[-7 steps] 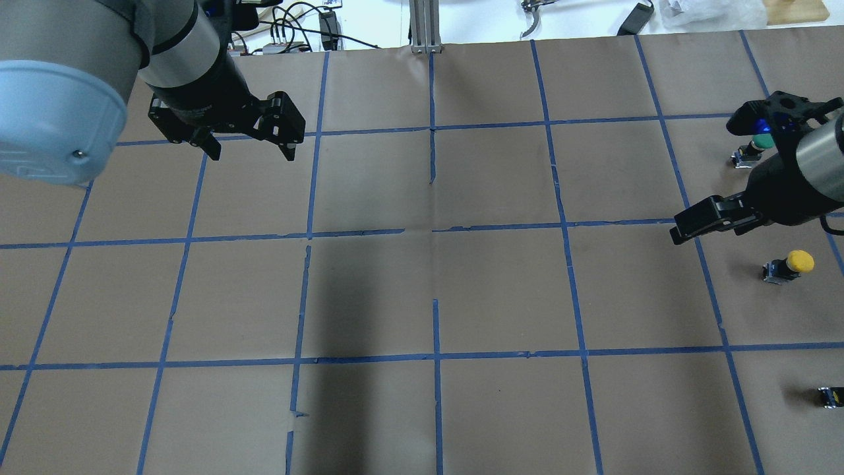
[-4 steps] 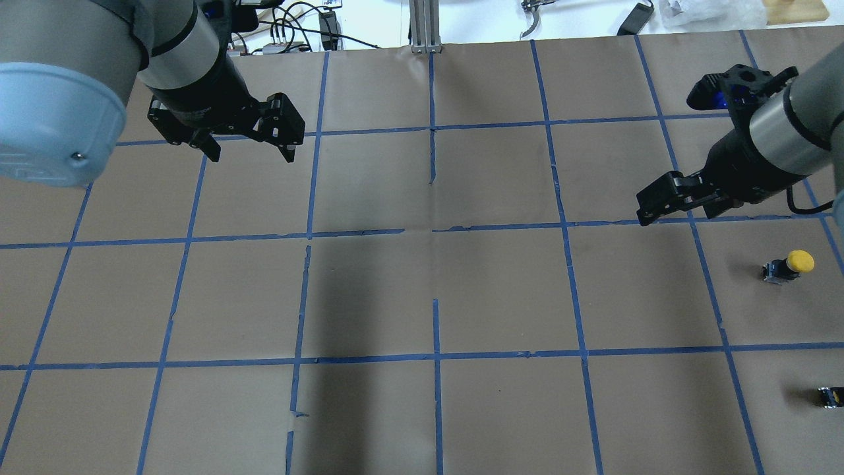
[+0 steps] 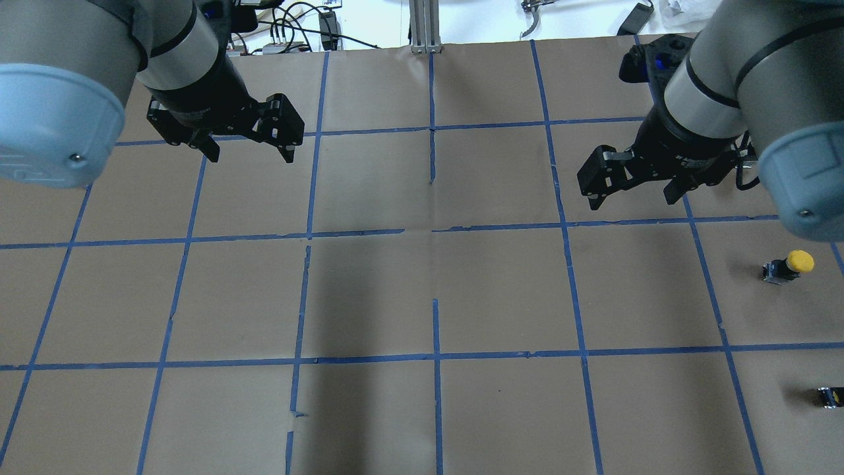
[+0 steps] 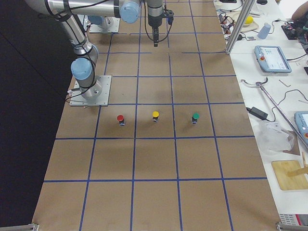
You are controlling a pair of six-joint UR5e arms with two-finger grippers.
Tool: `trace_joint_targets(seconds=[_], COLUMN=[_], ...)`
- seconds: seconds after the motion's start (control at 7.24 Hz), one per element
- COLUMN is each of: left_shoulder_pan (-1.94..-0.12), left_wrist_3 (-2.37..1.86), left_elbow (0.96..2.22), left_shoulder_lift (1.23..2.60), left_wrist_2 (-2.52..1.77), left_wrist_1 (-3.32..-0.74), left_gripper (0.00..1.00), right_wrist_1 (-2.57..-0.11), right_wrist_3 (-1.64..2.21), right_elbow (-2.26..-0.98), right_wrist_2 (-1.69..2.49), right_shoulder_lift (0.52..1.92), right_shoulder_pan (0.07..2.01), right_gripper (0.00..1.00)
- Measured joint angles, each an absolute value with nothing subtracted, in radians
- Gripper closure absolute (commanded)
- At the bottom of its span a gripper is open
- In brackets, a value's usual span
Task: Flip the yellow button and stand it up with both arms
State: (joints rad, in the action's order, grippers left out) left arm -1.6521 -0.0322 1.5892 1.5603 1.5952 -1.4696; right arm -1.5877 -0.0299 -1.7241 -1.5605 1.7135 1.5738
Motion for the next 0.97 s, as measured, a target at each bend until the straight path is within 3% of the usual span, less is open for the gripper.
trace_joint_targets(seconds=[0.41,0.97], left_shoulder_pan=[-1.652,-1.652], left_wrist_3=[-0.032,-0.032], left_elbow=[1.590,1.591], left_shoulder_lift=[1.560,1.560], left_wrist_2=[1.595,1.595], left_wrist_1=[-1.470,-1.470], left_gripper=[0.00,0.00], right_wrist_1=[-1.398,-1.377], right_wrist_3=[0.036,0.105], right_elbow=[-1.589,-1.604], right_wrist_2=[-1.576,-1.581], right_shoulder_lift=[1.711,1.707], right_shoulder_pan=[1.593,1.574], right_gripper=[0.00,0.00])
